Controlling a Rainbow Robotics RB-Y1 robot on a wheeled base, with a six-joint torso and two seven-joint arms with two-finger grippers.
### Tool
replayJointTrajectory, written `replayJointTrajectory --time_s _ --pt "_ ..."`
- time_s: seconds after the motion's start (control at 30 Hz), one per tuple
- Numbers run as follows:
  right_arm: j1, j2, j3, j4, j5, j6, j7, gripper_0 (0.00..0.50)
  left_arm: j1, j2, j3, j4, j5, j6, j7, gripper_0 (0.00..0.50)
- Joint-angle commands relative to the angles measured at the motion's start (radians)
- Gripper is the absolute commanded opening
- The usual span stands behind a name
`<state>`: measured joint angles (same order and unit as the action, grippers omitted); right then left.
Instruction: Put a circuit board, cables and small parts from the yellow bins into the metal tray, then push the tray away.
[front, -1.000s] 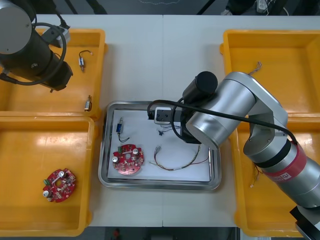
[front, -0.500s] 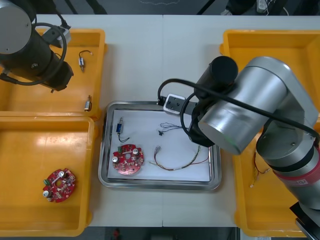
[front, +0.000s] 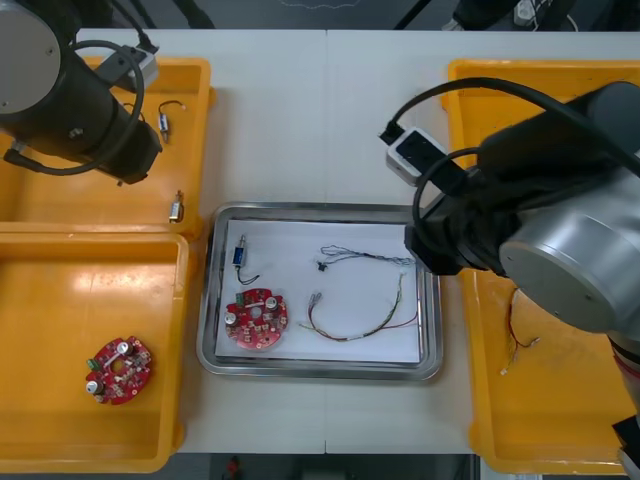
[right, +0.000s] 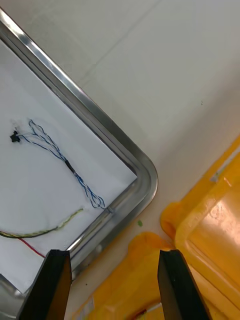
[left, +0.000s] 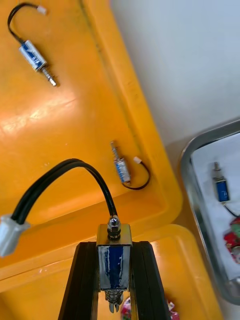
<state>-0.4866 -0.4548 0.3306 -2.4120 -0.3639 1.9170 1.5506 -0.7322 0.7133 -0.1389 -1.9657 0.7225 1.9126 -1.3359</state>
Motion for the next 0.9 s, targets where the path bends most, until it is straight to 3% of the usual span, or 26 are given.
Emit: replayJointTrajectory --time_s 0.03,0.37,0.47,0.77,0.9 --pt "0.092 -0.111 -0.088 -0.082 -0.053 0.003 -0.147 0.500 0.002 -0.029 -0.024 -0.101 0.017 0.007 0.236 0.002" --pt "0.211 -0.194 -0.312 -0.096 -0.245 0.003 -0.339 0.500 -0.021 -0.045 -0.202 -0.163 -0.006 0.007 0.429 0.002" --pt "0.241 -0.206 -0.370 -0.094 -0.290 0.003 -0.368 0.500 -0.033 -0.049 -0.266 -0.154 -0.015 -0.036 0.483 0.001" --pt "0.330 -0.225 -0.508 -0.087 -0.305 0.003 -0.377 0.500 -0.039 -0.063 -0.429 -0.113 -0.078 -0.191 0.607 0.002" --pt "0.350 -0.232 -0.573 -0.039 -0.351 0.003 -0.376 0.500 -0.042 -0.078 -0.495 -0.062 -0.120 -0.265 0.627 0.002"
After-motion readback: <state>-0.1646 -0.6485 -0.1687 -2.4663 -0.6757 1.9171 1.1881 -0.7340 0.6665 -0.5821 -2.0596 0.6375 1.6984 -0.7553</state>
